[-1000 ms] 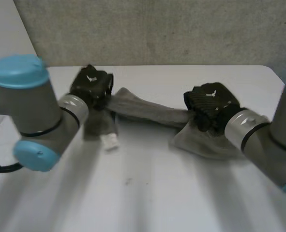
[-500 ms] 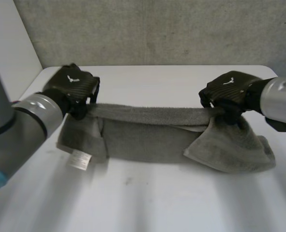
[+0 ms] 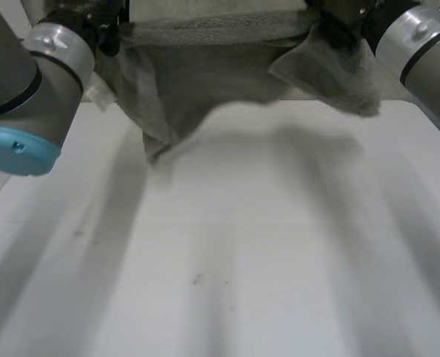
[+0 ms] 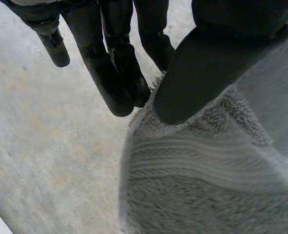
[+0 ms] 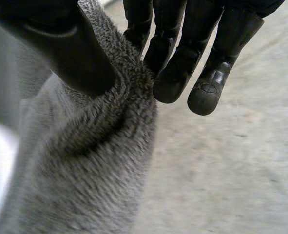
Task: Fold the towel.
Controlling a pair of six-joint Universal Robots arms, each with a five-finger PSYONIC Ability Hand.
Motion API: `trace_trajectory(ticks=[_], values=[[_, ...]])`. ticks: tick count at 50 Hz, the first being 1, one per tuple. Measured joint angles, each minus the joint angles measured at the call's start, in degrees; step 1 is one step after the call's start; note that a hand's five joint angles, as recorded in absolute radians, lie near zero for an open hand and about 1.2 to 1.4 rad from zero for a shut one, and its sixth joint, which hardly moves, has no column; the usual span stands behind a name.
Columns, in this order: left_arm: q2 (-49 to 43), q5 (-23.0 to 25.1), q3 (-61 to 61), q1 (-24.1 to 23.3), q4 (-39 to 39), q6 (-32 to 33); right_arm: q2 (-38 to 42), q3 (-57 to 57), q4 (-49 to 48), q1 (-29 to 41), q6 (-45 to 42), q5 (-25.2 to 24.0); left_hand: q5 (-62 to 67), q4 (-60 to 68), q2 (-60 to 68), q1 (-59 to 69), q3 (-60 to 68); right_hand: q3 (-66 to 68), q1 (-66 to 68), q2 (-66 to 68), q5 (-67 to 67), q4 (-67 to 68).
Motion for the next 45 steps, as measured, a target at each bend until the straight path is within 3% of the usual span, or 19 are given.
trace_trajectory(ticks=[4, 7, 14, 17, 18, 22, 24, 30, 33, 40, 45], values=[[3.45, 0.25, -11.26, 0.01, -2.07, -1.69, 0.37, 2.68, 11.43, -0.56, -1.10, -7.44, 0.00, 0.00, 0.00, 0.57, 0.00, 0.00, 0.29, 0.11, 0.00, 0.00], [4.55, 0.42, -18.09, -0.04, -2.79, -1.74, 1.50, 4.12, 19.21, -0.94, -4.49, -10.36, 0.00, 0.00, 0.00, 0.62, 0.00, 0.00, 0.34, 0.53, 0.00, 0.00], [5.51, 0.56, -31.32, -0.08, -2.79, -1.46, 5.01, 8.01, 37.26, -2.45, -21.07, -12.56, 0.00, 0.00, 0.00, 0.61, 0.00, -0.54, 0.21, 0.41, -0.10, -0.63], [5.49, 0.56, -34.32, -0.08, -2.61, -1.43, 6.52, 9.75, 43.18, -3.02, -29.74, -12.07, 0.00, 0.00, 0.00, 0.62, 0.00, -15.77, -13.92, -13.93, -13.66, -15.67], [5.34, 0.55, -35.63, -0.09, -2.49, -1.45, 7.24, 10.66, 45.50, -3.29, -33.96, -11.55, 0.00, 0.00, 0.01, 0.61, 0.00, -28.94, -28.09, -27.72, -28.19, -28.75], [4.91, 0.54, -36.84, -0.16, -2.30, -1.52, 8.27, 11.98, 46.52, -3.58, -38.13, -10.32, 0.00, 0.00, 0.00, 0.62, 0.00, -50.02, -48.57, -47.50, -50.38, -49.82], [4.63, 0.52, -36.94, -0.23, -2.21, -1.55, 8.51, 12.47, 44.28, -3.60, -36.80, -9.59, 0.00, 0.00, 0.01, 0.62, 0.00, -60.05, -57.48, -57.14, -60.07, -59.77], [4.28, 0.49, -36.24, -0.42, -2.14, -1.57, 7.82, 13.84, 35.45, -3.51, -26.53, -8.66, 0.00, 0.00, 0.00, 0.62, 0.00, -62.65, -61.41, -59.58, -61.39, -61.69], [4.35, 0.50, -35.42, -0.47, -2.16, -1.57, 5.40, 17.49, 26.81, -3.53, -15.15, -7.79, 0.00, 0.00, 0.00, 0.62, 0.00, -62.65, -61.45, -59.58, -61.39, -61.69], [4.25, 0.53, -33.46, -0.48, -2.23, -1.51, -3.91, 33.48, 11.37, -3.58, 4.19, -3.90, 0.00, 0.00, 0.00, 0.62, 0.00, -62.65, -61.62, -59.58, -61.39, -61.69], [3.40, 0.54, -32.37, -0.48, -2.24, -1.48, -10.19, 46.15, 4.68, -3.70, 9.88, -2.26, 0.00, 0.00, 0.00, 0.62, 0.00, -62.65, -61.66, -59.58, -61.39, -61.69]])
